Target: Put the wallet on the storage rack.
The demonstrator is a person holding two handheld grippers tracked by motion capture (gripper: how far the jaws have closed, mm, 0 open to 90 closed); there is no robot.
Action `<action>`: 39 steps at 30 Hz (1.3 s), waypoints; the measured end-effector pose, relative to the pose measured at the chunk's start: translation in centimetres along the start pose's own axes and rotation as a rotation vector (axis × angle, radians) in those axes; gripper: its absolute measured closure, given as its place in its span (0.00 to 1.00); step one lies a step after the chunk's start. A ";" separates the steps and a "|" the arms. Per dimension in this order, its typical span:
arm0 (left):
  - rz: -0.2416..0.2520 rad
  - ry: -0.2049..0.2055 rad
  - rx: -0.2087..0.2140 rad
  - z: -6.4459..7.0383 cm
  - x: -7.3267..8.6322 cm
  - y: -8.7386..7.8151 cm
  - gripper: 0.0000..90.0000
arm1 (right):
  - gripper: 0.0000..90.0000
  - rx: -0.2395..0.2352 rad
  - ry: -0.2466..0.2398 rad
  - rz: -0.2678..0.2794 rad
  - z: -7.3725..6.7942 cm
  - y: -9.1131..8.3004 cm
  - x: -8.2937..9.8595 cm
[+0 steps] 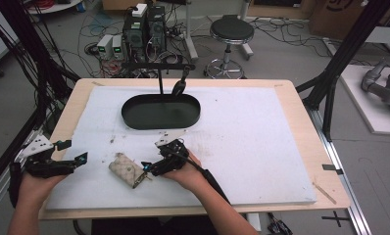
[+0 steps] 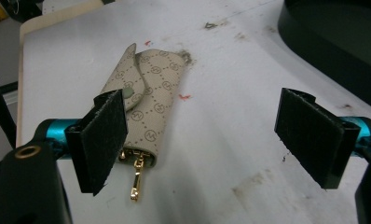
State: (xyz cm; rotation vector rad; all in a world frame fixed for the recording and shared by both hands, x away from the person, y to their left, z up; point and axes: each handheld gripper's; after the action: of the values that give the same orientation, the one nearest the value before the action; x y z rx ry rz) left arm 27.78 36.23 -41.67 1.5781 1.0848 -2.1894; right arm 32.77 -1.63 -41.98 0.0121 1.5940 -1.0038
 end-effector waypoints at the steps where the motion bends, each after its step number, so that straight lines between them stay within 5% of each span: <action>1: 0.000 0.001 0.000 0.0 0.0 0.0 0.19 | 0.20 -0.002 -0.007 -0.004 -0.3 0.2 0.0; 19: 0.008 0.005 0.002 0.0 -0.2 -0.2 0.19 | 0.20 -0.051 -0.033 -0.084 -5.0 3.9 -0.2; 22: 0.007 0.006 0.001 0.0 -0.2 -0.2 0.19 | 0.20 -0.040 -0.070 -0.108 -5.7 4.4 0.0; 31: 0.008 0.006 0.002 0.0 -0.2 -0.2 0.19 | 0.20 0.000 -0.152 -0.154 -6.7 4.9 0.0; 39: 0.007 0.005 0.002 0.0 -0.2 -0.1 0.19 | 0.24 0.007 -0.153 -0.151 -6.8 4.9 0.1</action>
State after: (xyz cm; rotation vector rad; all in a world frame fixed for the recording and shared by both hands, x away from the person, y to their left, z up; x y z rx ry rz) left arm 27.75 36.28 -41.46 1.5867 1.0774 -2.1839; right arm 29.77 5.49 -45.31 -0.1783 1.4672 -1.1003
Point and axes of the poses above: each handheld gripper's, and its own axes: y roughly forward along the jaws, x roughly out of its underside, z roughly to its right, and after that the axes turned 15 degrees about x, right-handed
